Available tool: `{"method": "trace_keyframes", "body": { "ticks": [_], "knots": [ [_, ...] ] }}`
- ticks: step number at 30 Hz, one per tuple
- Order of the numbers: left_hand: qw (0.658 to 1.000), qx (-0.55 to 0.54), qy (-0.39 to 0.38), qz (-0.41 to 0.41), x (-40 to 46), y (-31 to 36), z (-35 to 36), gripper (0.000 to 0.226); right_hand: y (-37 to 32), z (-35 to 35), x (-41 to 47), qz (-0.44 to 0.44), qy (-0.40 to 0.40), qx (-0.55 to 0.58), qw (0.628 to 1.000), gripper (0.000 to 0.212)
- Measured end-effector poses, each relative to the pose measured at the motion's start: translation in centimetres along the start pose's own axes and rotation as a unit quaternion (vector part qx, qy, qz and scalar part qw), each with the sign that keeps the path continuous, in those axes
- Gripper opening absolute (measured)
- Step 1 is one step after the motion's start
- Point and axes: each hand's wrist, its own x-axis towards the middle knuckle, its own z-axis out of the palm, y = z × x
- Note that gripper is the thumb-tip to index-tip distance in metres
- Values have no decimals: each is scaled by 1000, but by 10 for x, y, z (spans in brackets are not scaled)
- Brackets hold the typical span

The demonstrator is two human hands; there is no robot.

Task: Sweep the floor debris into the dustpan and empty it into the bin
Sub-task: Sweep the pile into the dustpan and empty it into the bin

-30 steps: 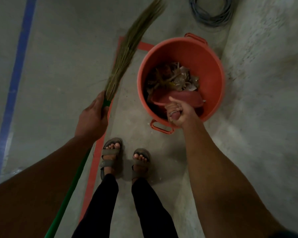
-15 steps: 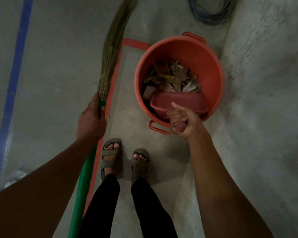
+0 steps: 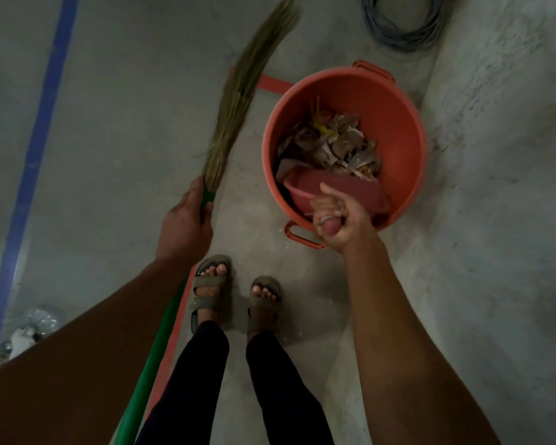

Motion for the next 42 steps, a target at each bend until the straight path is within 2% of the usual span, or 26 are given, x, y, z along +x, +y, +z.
{"method": "trace_keyframes", "body": {
  "ticks": [2, 5, 8, 10, 12, 16, 20, 24, 27, 32, 36, 39, 42],
  "knots": [
    [1000, -7, 0, 2, -2, -1, 2, 60, 4, -1, -7, 41, -30, 39, 998, 45],
    [1000, 3, 15, 5, -3, -5, 4, 61, -4, 11, 8, -1, 32, 8, 999, 48],
    [1000, 2, 8, 11, -11, -12, 8, 61, -14, 32, 19, -33, 45, -23, 998, 49],
    [1000, 2, 6, 12, -17, -14, 9, 61, -19, 48, 22, -81, 24, -12, 996, 49],
    [1000, 0, 8, -3, -30, -16, 9, 61, -13, 63, 13, -91, -19, 0, 996, 50],
    [1000, -11, -1, -22, -58, -14, 3, 59, 13, 45, -19, -44, -44, 11, 998, 53],
    [999, -24, 8, -19, -79, -20, -7, 60, 53, 24, -50, 4, -103, -1, 995, 51],
    [999, -25, 11, -21, -91, -34, -17, 60, 95, 27, -67, -17, -161, 1, 987, 51],
    [999, -31, 14, -40, -101, -54, -23, 60, 135, 40, -67, -34, -205, -30, 978, 43],
    [995, -58, -8, -84, -134, -97, -30, 60, 218, 60, -56, -71, -184, -147, 969, 38],
    [990, -87, -36, -106, -177, -142, -24, 60, 282, 56, -37, -61, -168, -179, 967, 41],
    [985, -85, -87, -126, -210, -181, -1, 59, 328, 38, -15, -41, -162, -185, 968, 45],
    [969, -84, -145, -182, -243, -228, 34, 55, 374, 6, 13, -29, -144, -212, 966, 38]
  ]
}}
